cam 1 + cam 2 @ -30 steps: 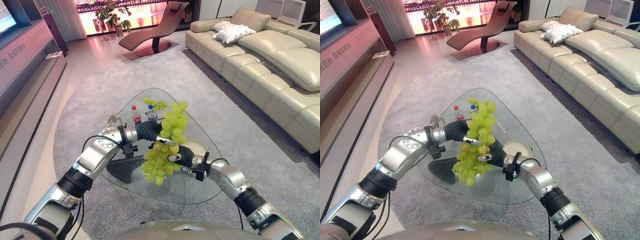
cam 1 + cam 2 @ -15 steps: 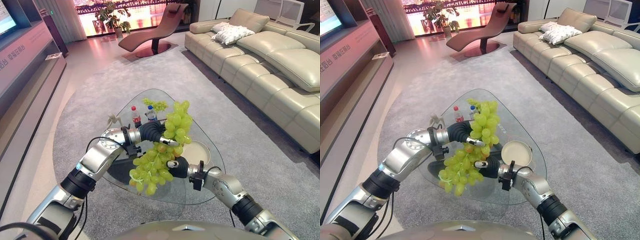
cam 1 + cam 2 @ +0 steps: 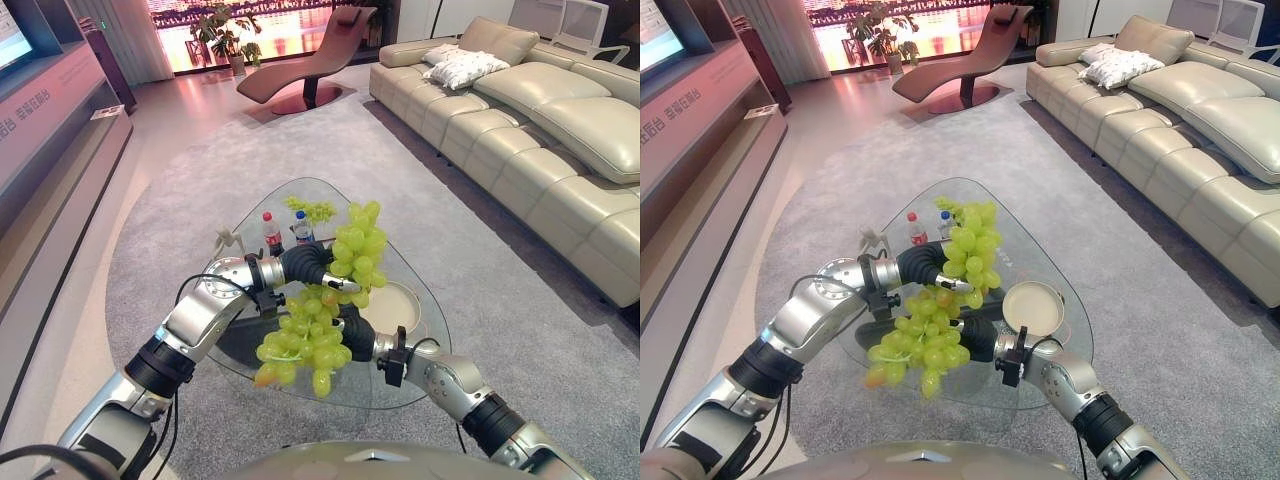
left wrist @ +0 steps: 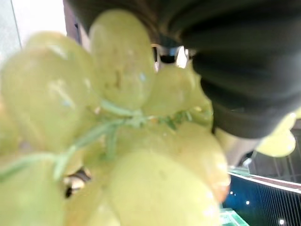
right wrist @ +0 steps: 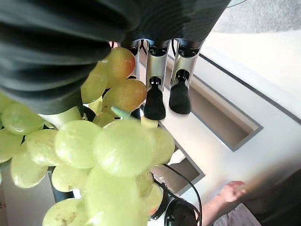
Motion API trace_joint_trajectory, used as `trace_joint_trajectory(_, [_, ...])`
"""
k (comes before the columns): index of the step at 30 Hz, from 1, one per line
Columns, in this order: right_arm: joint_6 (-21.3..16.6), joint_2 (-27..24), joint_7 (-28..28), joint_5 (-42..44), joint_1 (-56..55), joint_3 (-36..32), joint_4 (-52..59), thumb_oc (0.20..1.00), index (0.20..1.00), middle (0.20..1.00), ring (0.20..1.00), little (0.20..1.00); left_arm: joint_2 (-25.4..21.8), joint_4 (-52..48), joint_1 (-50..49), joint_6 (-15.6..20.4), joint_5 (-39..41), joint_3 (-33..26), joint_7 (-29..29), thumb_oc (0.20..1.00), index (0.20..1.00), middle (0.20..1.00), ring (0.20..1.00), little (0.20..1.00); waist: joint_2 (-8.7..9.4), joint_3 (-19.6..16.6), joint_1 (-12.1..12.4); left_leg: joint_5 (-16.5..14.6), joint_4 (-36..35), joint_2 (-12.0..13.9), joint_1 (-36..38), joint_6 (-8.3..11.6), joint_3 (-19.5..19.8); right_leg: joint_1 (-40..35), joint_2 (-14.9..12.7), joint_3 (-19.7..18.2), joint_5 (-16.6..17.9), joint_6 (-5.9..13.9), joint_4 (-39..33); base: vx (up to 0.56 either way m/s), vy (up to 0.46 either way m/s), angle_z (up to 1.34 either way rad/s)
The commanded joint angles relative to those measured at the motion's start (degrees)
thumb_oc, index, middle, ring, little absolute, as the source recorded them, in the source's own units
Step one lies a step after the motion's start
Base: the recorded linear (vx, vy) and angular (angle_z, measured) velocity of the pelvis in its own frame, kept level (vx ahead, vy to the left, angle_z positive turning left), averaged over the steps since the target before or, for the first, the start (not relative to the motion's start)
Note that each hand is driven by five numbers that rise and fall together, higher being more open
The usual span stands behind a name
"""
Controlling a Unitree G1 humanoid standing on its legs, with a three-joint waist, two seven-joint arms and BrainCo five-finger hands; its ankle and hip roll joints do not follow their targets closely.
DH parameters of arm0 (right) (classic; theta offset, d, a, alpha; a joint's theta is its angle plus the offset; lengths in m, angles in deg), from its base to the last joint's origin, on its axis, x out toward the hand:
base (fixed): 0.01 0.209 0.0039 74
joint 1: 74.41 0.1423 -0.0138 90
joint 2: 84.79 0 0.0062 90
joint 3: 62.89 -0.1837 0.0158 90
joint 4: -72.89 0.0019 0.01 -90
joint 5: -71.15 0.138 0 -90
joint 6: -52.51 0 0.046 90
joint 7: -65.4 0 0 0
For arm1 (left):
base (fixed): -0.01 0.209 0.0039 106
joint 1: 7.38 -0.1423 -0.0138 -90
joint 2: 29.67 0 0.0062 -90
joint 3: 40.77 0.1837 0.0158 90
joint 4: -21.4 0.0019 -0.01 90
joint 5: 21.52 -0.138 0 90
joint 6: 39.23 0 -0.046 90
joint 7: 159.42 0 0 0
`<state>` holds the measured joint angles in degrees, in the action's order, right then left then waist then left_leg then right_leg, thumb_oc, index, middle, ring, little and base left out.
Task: Pick up fruits into the plate
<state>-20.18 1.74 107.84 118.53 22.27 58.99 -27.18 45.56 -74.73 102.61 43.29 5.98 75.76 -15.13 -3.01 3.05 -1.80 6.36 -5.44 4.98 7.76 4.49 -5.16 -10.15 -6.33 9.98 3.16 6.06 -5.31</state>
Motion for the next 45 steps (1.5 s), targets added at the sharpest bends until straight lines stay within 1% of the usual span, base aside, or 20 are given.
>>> trace_joint_trajectory(1, [-3.25,4.17,0.42,4.15,1.63,-0.98,5.02,0.2,0.2,0.2,0.2,0.2,0.44,-0.53,2.84,2.4,2.24,-2.92,1.37,0.2,0.2,0.2,0.2,0.2,2.46,1.06,0.23,-6.83,0.44,-2.75,3.6,-1.93,-1.33,-0.77,-1.3,0.59,0.19,1.19,0.31,0.0,0.0,0.0])
trace_joint_trajectory(9, [-4.28,3.64,0.27,4.27,-0.39,-3.51,4.25,0.2,0.2,0.2,0.2,0.2,0.94,1.77,-0.18,2.5,3.27,-5.11,3.14,0.2,0.2,0.2,0.2,0.2,2.68,1.3,0.25,-6.73,0.44,-2.65,3.45,-1.92,-1.31,-0.64,-1.26,0.64,0.3,1.2,0.31,0.0,0.0,0.0])
trace_joint_trajectory(16, [-3.77,2.38,1.67,4.39,-1.66,-6.98,3.31,0.2,0.2,0.2,0.2,0.2,1.23,4.4,-3.45,4.45,2.6,-8.05,2.52,0.2,0.2,0.2,0.2,0.2,2.98,1.79,0.39,-6.65,0.44,-2.45,3.15,-1.81,-1.35,-0.42,-1.23,0.91,0.32,1.03,0.31,-0.01,0.001,-0.01])
trace_joint_trajectory(25, [-4.27,2.18,2.8,5.29,-1.71,-8.35,3.31,0.2,0.2,0.2,0.2,0.2,1.75,4.71,-3.35,4.76,2.6,-8.67,2.84,0.2,0.2,0.2,0.2,0.2,3.14,2.29,0.51,-6.61,0.44,-2.37,3.08,-1.71,-1.0,-0.52,-1.23,1.12,0.3,1.03,0.31,0.0,0.0,0.0])
trace_joint_trajectory(29, [-3.83,1.69,3.14,6.37,-2.15,-9.2,4.01,0.2,0.2,0.2,0.2,0.2,1.57,4.52,-3.85,4.88,2.66,-9.16,3.12,0.2,0.2,0.2,0.2,0.2,3.16,2.32,0.48,-6.67,0.44,-2.33,3.06,-1.64,-0.94,-0.55,-1.23,1.05,0.2,1.09,0.31,0.0,0.0,0.0])
trace_joint_trajectory(32, [-2.78,1.8,4.15,8.01,-2.57,-9.95,4.39,0.2,0.2,0.2,0.2,0.2,1.53,4.83,-4.24,5.23,2.54,-9.45,2.87,0.2,0.2,0.2,0.2,0.2,3.1,2.36,0.41,-6.71,0.44,-2.32,3.16,-1.62,-0.91,-0.64,-1.26,1.01,0.17,1.12,0.31,0.0,0.0,0.0])
trace_joint_trajectory(33, [-1.6,2.26,5.07,9.39,-2.88,-10.21,4.59,0.752,0.752,0.752,0.752,0.752,1.59,4.93,-4.33,5.36,2.29,-9.59,2.73,0.2,0.2,0.2,0.2,0.2,3.08,2.38,0.4,-6.76,0.44,-2.3,3.16,-1.62,-0.91,-0.65,-1.25,0.99,0.15,1.15,0.31,0.0,0.0,0.0])
trace_joint_trajectory(34, [-1.2,2.42,5.26,9.58,-2.94,-10.23,4.62,1.0,1.0,1.0,1.0,1.0,1.65,4.94,-4.32,5.34,2.24,-9.62,2.78,0.2,0.2,0.2,0.2,0.2,3.08,2.36,0.39,-6.75,0.44,-2.29,3.13,-1.61,-0.91,-0.64,-1.26,0.97,0.15,1.16,0.31,0.0,0.0,0.0])
trace_joint_trajectory(36, [0.06,3.02,6.44,9.89,-3.16,-10.14,4.76,1.0,1.0,1.0,1.0,1.0,1.92,4.85,-4.28,5.19,2.13,-9.69,3.0,0.2,0.2,0.2,0.2,0.2,3.05,2.34,0.38,-6.76,0.44,-2.29,3.11,-1.62,-0.85,-0.6,-1.28,0.93,0.14,1.19,0.31,0.0,0.0,0.0])
trace_joint_trajectory(42, [0.91,3.83,8.31,10.31,-3.09,-9.08,5.42,1.0,1.0,1.0,1.0,1.0,2.5,4.11,-3.7,4.99,2.47,-9.33,3.25,0.2,0.2,0.2,0.2,0.2,3.09,2.39,0.57,-6.66,0.44,-2.23,2.87,-1.55,-0.73,-0.43,-1.41,1.1,0.21,1.37,0.31,-0.03,-0.005,0.01])
trace_joint_trajectory(45, [1.91,4.44,8.73,10.97,-2.77,-8.32,6.29,1.0,1.0,1.0,1.0,1.0,3.11,3.92,-3.37,5.09,2.22,-8.94,3.73,0.2,0.2,0.2,0.2,0.2,3.11,2.44,0.6,-6.6,0.44,-2.25,2.74,-1.54,-0.63,-0.35,-1.4,1.08,0.24,1.35,0.31,-0.03,-0.002,0.04])
